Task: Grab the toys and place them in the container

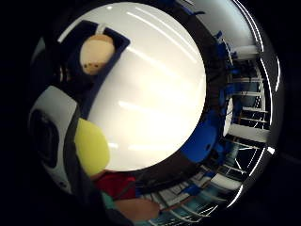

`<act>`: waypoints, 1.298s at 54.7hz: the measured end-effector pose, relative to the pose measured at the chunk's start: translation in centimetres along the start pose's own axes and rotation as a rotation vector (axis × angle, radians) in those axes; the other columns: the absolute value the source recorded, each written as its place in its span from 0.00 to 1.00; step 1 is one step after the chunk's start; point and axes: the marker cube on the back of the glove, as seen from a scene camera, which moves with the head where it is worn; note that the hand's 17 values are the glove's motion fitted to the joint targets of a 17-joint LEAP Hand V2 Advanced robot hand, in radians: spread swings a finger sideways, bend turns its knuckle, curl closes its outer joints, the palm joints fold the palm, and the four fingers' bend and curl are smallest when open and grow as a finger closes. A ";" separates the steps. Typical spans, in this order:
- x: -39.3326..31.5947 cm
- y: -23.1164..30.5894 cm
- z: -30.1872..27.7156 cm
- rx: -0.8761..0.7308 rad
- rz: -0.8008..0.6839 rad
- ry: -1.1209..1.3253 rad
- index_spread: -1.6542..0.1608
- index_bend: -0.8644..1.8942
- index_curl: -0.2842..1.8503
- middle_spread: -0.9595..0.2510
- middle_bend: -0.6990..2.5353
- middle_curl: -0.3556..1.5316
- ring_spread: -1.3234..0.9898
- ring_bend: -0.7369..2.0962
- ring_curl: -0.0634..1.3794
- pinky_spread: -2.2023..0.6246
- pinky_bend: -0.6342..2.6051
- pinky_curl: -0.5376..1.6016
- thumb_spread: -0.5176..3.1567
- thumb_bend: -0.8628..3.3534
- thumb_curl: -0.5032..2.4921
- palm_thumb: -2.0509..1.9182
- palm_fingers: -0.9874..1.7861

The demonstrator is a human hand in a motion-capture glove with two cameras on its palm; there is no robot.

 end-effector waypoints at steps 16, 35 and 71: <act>-7.2 0.4 -2.8 0.052 -0.148 0.063 0.64 0.43 0.43 0.38 0.36 0.54 0.34 0.64 0.50 0.62 0.51 0.45 0.28 0.23 0.49 0.68 0.67; -8.4 -1.5 -0.3 -0.077 -0.008 0.086 0.69 0.32 0.39 0.62 0.26 0.48 0.46 0.48 0.43 0.74 0.57 0.47 0.41 0.19 0.43 0.58 0.23; 10.6 11.1 13.7 -0.145 0.063 0.070 0.73 0.36 0.25 0.76 0.26 0.34 0.59 0.32 0.30 0.82 0.51 0.41 0.50 0.20 0.30 0.53 0.29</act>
